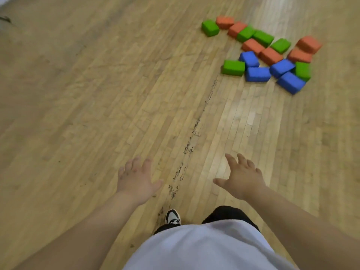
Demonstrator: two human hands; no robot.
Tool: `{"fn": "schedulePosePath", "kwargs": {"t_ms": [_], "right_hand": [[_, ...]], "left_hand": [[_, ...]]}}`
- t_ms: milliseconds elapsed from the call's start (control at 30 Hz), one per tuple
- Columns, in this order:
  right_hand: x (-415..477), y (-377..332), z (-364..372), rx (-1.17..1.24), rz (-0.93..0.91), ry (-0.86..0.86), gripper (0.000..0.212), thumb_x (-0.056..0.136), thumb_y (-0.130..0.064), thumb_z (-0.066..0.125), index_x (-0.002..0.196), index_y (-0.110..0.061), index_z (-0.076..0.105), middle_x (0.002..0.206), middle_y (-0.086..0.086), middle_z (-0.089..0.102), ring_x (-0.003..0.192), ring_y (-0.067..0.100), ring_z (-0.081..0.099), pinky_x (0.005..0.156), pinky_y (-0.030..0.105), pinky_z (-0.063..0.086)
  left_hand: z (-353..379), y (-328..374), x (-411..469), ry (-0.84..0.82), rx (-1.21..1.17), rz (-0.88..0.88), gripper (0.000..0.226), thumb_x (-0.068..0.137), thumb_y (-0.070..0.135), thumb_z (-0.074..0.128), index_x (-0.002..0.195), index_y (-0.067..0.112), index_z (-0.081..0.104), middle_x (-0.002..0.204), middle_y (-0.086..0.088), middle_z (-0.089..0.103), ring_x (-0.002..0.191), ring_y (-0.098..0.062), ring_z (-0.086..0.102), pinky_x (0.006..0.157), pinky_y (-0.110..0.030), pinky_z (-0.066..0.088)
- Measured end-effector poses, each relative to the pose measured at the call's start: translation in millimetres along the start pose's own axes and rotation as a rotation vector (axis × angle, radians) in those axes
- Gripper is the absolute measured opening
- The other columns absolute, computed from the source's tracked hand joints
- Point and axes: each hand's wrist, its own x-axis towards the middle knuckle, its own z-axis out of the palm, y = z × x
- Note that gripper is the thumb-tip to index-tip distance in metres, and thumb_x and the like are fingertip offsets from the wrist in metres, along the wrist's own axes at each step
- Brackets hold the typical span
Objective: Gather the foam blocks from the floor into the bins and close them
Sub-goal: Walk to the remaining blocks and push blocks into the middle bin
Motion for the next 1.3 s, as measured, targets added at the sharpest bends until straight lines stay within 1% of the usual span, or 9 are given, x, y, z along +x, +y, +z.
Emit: {"fn": "schedulePosePath", "kwargs": {"t_ms": [200, 367, 533, 667, 767, 1033, 1133, 1233, 1300], "right_hand": [[75.4, -1.0, -46.8, 0.053, 0.059, 0.021, 0.104, 0.083, -0.083, 0.049, 0.162, -0.036, 0.001, 0.172, 0.007, 0.002, 0.156, 0.036, 0.01, 0.123, 0.057, 0.02], [160.0, 14.4, -91.6, 0.078, 0.062, 0.019, 0.104, 0.082, -0.083, 0.05, 0.162, -0.037, 0.001, 0.172, 0.006, 0.001, 0.156, 0.035, 0.01, 0.123, 0.057, 0.02], [247.9, 44.2, -164.0, 0.07, 0.035, -0.005, 0.105, 0.082, -0.083, 0.05, 0.162, -0.036, 0.001, 0.172, 0.007, 0.003, 0.156, 0.034, 0.011, 0.123, 0.057, 0.02], [310.1, 65.5, -228.0, 0.055, 0.025, -0.006, 0.104, 0.082, -0.084, 0.048, 0.162, -0.036, 0.0, 0.172, 0.007, 0.002, 0.156, 0.034, 0.01, 0.123, 0.057, 0.019], [355.6, 67.6, -271.1, 0.059, 0.013, 0.006, 0.104, 0.083, -0.083, 0.05, 0.163, -0.036, 0.002, 0.172, 0.007, 0.002, 0.156, 0.035, 0.011, 0.124, 0.056, 0.02], [483.5, 48.4, -343.7, 0.14, 0.04, 0.016, 0.102, 0.085, -0.079, 0.053, 0.163, -0.036, 0.002, 0.172, 0.007, 0.002, 0.156, 0.035, 0.012, 0.122, 0.055, 0.021], [542.7, 30.2, -371.8, 0.142, 0.075, 0.024, 0.102, 0.085, -0.079, 0.052, 0.163, -0.036, 0.002, 0.172, 0.007, 0.003, 0.156, 0.035, 0.012, 0.123, 0.054, 0.022], [595.9, 9.3, -408.4, 0.155, 0.118, 0.028, 0.103, 0.084, -0.08, 0.052, 0.162, -0.036, 0.003, 0.171, 0.008, 0.005, 0.155, 0.035, 0.014, 0.123, 0.054, 0.025], [624.8, -5.6, -434.2, 0.176, 0.133, 0.059, 0.102, 0.084, -0.08, 0.052, 0.162, -0.036, 0.003, 0.171, 0.007, 0.005, 0.155, 0.035, 0.014, 0.122, 0.054, 0.025]], "left_hand": [[-50.7, 20.6, 93.5, -0.006, 0.041, 0.061, 0.094, 0.091, 0.08, 0.038, 0.161, 0.035, -0.007, 0.17, -0.013, 0.003, 0.155, -0.036, 0.005, 0.124, -0.054, 0.009], [-88.2, 63.9, 174.4, -0.001, 0.076, 0.061, 0.093, 0.091, 0.079, 0.038, 0.162, 0.034, -0.004, 0.169, -0.012, 0.006, 0.155, -0.036, 0.008, 0.124, -0.052, 0.012], [-139.8, 118.2, 254.1, -0.009, 0.026, 0.012, 0.093, 0.091, 0.078, 0.039, 0.162, 0.034, -0.001, 0.17, -0.013, 0.006, 0.155, -0.034, 0.007, 0.124, -0.053, 0.011], [-188.4, 161.7, 310.0, 0.015, -0.004, 0.031, 0.09, 0.094, 0.075, 0.036, 0.162, 0.032, -0.004, 0.17, -0.012, 0.001, 0.156, -0.033, 0.001, 0.126, -0.053, 0.006], [-217.8, 181.6, 351.6, 0.03, -0.02, 0.037, 0.09, 0.094, 0.074, 0.039, 0.162, 0.033, -0.003, 0.17, -0.012, 0.0, 0.156, -0.033, 0.0, 0.125, -0.054, 0.006], [-285.4, 197.5, 505.4, 0.05, -0.014, 0.034, 0.092, 0.091, 0.076, 0.042, 0.162, 0.035, -0.001, 0.17, -0.011, 0.004, 0.156, -0.033, 0.004, 0.125, -0.053, 0.01], [-317.9, 194.8, 579.4, 0.049, 0.003, 0.056, 0.093, 0.091, 0.077, 0.042, 0.162, 0.035, -0.001, 0.169, -0.012, 0.004, 0.156, -0.034, 0.005, 0.125, -0.053, 0.009], [-358.6, 188.1, 647.2, 0.014, 0.022, 0.082, 0.093, 0.091, 0.077, 0.043, 0.162, 0.034, 0.0, 0.169, -0.013, 0.006, 0.155, -0.035, 0.006, 0.124, -0.054, 0.011], [-387.0, 185.6, 686.2, 0.013, 0.038, 0.108, 0.094, 0.091, 0.078, 0.041, 0.162, 0.035, -0.003, 0.17, -0.013, 0.004, 0.156, -0.035, 0.004, 0.125, -0.054, 0.01]]}}
